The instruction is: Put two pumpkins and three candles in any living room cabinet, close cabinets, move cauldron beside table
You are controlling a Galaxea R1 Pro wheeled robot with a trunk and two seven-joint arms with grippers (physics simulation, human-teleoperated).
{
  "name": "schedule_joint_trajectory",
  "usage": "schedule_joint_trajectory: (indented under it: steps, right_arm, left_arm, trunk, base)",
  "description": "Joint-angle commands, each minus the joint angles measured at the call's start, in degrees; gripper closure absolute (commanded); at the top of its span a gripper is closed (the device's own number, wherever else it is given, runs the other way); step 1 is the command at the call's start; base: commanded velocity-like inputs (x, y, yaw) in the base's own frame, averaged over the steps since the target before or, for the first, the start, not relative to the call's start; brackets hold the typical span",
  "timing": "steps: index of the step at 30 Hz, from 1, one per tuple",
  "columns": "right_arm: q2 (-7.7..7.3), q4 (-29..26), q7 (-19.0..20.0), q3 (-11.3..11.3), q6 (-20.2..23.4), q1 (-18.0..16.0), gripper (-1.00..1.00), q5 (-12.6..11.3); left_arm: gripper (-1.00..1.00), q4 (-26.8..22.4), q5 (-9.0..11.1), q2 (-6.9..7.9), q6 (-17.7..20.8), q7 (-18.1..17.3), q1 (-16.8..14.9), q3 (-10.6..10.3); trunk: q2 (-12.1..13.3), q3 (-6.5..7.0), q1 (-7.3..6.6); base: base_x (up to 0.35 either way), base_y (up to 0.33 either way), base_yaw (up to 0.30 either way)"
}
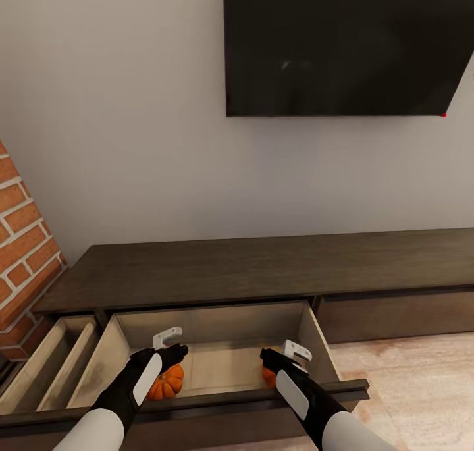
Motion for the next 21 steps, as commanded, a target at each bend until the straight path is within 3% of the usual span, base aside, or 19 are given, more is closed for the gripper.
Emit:
schedule_joint_trajectory:
  steps: [1,21]
  right_arm:
    - [-0.09,0.08,-0.51,0.36,0.22,-0.01,-1.0,-0.39]
    - [-0.11,-0.19,0.0,0.36,1.17,0.04,-1.0,-0.36]
  left_arm:
    - [-1.0,-0.13,0.61,-0.03,0.28,0.39,0.0,0.12]
    - [-1.0,0.08,0.78,-0.03,0.72,0.4,0.0,0.12]
  trunk:
    - [-0.02,-0.07,0.0]
    - [0.25,4.36,-0.52]
  base:
    - [0.0,0.0,0.0]
    - [0.0,0.0,0.0]
